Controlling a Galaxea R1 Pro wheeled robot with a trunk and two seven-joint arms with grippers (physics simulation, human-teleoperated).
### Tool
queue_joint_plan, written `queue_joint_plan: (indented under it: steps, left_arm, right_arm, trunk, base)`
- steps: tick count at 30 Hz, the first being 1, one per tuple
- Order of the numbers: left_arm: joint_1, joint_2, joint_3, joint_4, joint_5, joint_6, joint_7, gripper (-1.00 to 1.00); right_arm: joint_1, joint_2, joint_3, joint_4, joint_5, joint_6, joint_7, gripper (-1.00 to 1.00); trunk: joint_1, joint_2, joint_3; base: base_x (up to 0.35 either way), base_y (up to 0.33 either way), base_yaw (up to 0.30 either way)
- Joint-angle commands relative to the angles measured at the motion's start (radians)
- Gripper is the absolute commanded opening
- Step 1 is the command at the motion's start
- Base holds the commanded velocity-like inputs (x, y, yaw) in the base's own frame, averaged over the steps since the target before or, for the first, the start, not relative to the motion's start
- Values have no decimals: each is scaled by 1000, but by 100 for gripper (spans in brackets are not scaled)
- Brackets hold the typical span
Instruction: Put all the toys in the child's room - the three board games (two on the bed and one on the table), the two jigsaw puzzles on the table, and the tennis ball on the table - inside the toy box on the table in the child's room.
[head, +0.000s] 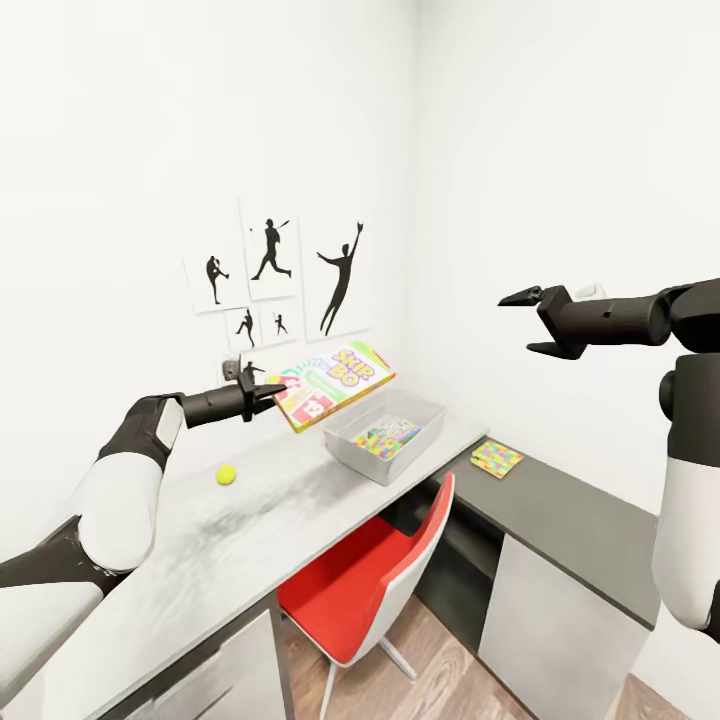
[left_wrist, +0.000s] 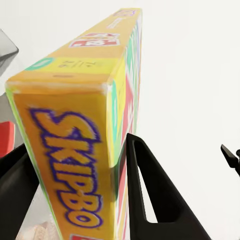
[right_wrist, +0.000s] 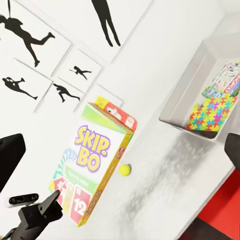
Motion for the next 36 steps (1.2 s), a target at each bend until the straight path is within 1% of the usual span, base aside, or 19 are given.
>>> queue_joint_plan:
  steps: [1,5,8,25,29,32,35,36]
  left_arm:
    - [-1,-2,8,0,-7,7,-3,-100]
    - [-1,-4,13,0,-7,7,0,-100]
    - [-1,-6,24,0,-7,7,0,-100]
    - [-1,-6,31,0,-8,7,1,-100]
    - [-1,-6,35,0,-8,7,26,-100]
    - [-1,-7,63,1,-7,7,63,-100]
    - [-1,-13,120,19,-8,6,124,-100]
    - [-1,-14,128,24,-8,6,136,-100]
  right_arm:
    - [0,0,-1,0,-9,10,-10,100]
    - [-1,-1,-4,1,-9,10,-10,100]
    - [-1,-1,-7,1,-11,10,-10,100]
    - [0,0,-7,1,-12,11,-8,100]
    - [-1,0,-6,1,-10,11,-8,100]
    - [-1,0,-6,1,-10,11,-8,100]
    - [-1,0,-6,1,-9,10,-8,100]
    - [-1,0,-6,1,-9,10,-8,100]
  trunk:
    - [1,-1,-1]
    - [1,-1,-1]
    - [1,-1,-1]
    - [1,-1,-1]
    - [1,-1,-1]
    - [1,-1,-1]
    - [1,-1,-1]
    - [1,-1,-1]
  base:
    - [213,-225,227]
    - [227,-227,95]
    - [234,-228,19]
    - [221,-230,1]
    - [67,-223,0]
    - [16,-105,7]
    - [5,-33,64]
    - [2,-16,73]
